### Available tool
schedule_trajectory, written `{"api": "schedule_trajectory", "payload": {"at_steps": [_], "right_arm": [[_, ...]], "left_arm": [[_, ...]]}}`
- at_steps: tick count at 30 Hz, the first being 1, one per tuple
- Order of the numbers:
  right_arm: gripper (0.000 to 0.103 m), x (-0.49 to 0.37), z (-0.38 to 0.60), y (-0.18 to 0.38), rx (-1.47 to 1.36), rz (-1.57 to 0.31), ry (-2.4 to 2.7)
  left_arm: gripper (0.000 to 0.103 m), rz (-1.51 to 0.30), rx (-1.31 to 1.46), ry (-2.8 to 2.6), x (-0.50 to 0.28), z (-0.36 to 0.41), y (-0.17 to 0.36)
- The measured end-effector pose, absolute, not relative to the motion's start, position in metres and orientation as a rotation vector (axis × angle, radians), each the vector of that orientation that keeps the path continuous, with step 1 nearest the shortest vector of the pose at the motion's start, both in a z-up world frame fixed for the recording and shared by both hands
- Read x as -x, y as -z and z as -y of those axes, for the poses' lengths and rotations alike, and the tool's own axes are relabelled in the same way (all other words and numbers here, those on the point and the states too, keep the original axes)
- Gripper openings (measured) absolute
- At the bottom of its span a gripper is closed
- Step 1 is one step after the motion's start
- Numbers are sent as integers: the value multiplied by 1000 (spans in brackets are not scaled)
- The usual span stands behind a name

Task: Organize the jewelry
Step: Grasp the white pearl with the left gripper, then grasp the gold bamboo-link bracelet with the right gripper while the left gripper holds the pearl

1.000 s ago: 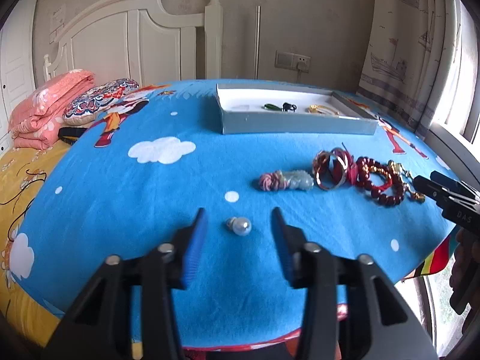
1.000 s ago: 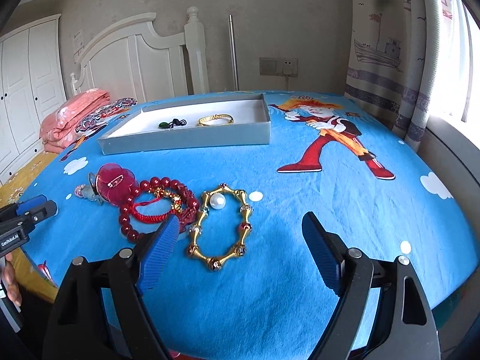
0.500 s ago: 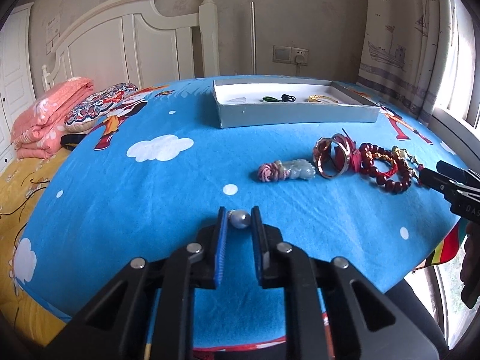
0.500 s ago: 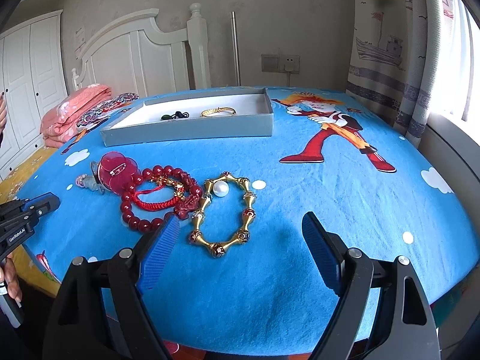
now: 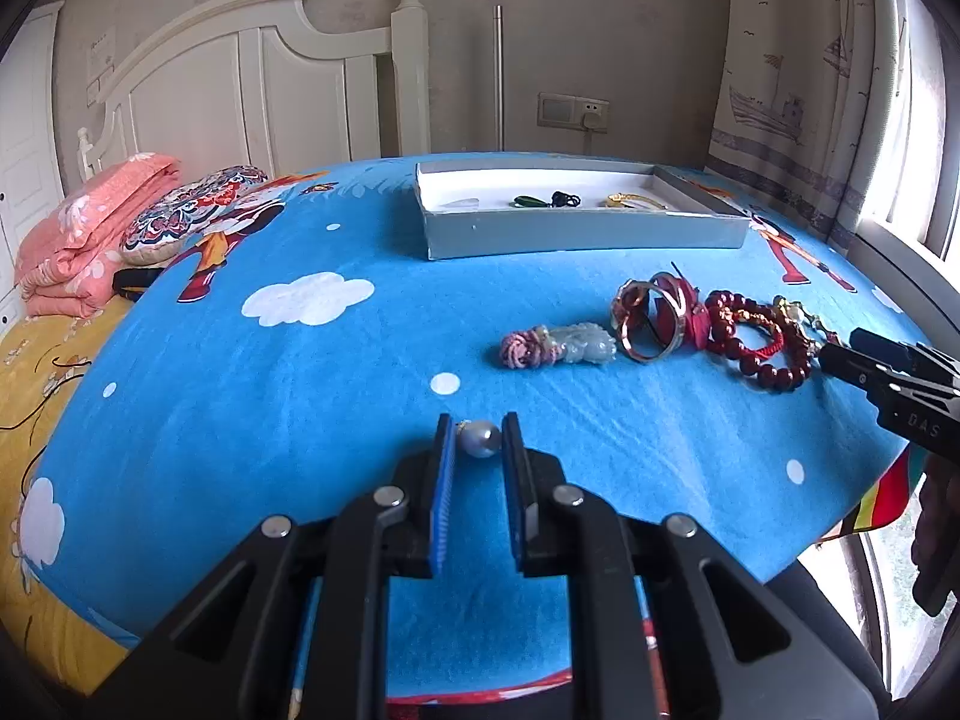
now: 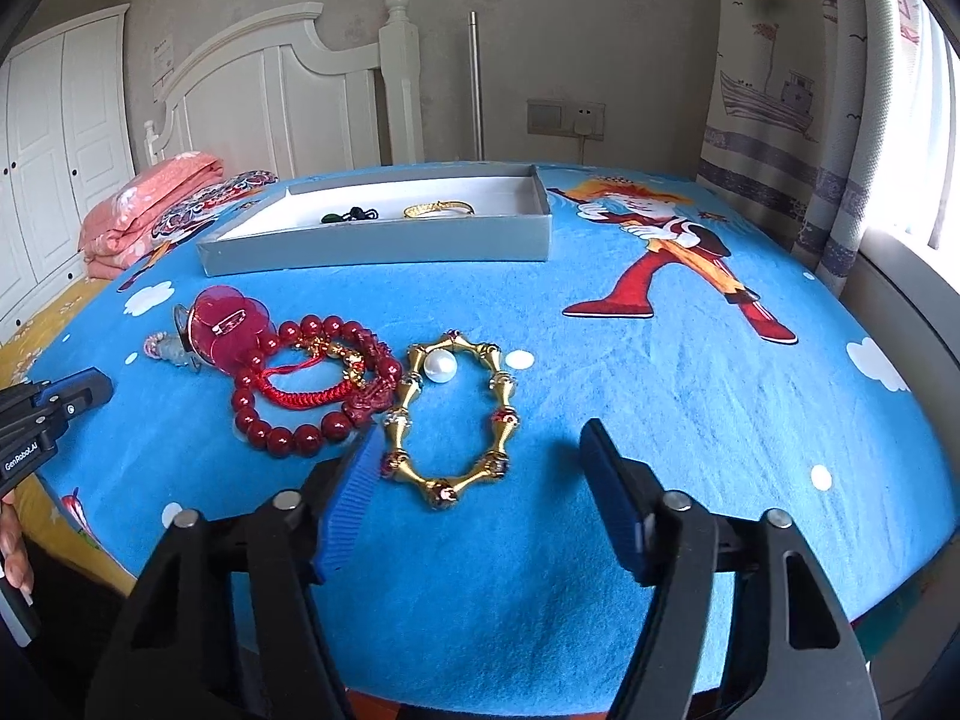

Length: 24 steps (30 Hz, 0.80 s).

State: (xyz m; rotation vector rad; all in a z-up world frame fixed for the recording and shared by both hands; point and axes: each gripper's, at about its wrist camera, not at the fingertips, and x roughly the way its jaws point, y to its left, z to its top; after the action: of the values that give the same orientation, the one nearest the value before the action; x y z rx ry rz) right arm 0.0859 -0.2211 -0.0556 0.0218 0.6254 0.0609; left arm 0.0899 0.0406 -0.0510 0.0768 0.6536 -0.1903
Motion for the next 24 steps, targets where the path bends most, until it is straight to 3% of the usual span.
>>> {"api": "schedule_trajectory", "payload": {"at_steps": [3,18,20,24], "right_arm": [[40,-86,218,55,-9,-620,-89],[35,-87,198,52,80,-614,-161],[22,-89,197,53,89,-631,-171],[10,-89,195,54,103,-633,-187]], "left_arm": [[15,-650,-76,192,-89,-40,50],[15,-651,-68,196,-89,-41,51],[15,-651,-68,196,-89,-42,51],[15,-649,-66,197,-89,-41,50]]}}
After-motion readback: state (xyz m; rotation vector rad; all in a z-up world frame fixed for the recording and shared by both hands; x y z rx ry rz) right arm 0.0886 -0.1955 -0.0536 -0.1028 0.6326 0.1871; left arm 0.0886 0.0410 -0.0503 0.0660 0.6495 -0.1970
